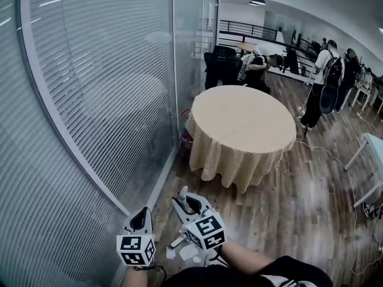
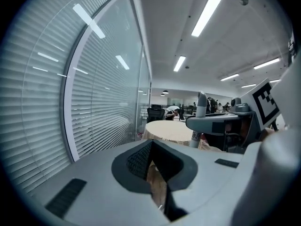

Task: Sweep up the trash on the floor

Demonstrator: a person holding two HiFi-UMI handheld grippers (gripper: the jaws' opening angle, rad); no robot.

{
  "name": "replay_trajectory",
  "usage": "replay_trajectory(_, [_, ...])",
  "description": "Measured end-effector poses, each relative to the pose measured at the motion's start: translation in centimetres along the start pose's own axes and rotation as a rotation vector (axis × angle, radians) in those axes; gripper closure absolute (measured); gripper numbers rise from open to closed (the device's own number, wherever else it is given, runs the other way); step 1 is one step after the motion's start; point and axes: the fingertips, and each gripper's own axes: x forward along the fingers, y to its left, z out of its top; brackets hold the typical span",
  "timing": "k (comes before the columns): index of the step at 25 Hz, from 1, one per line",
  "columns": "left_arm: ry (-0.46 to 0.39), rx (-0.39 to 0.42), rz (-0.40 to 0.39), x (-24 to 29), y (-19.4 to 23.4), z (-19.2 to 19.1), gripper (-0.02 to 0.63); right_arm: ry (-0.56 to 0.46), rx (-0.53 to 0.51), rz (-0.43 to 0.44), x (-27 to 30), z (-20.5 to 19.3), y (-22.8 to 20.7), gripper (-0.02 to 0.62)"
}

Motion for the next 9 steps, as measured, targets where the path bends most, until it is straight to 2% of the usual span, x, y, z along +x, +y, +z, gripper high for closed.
replay_trajectory(5, [-0.039, -0.012, -0.026, 0.1, -1.2, 0.1, 0.611, -0.025, -0.019, -0.053, -1.6, 0.1, -1.5, 0.497])
replay_trajectory(9, [-0.017, 0.020, -0.021, -0.1, -3.9, 2.4, 0.611, -0.029, 0.023, -0.051, -3.7, 1.7, -3.8, 0.497])
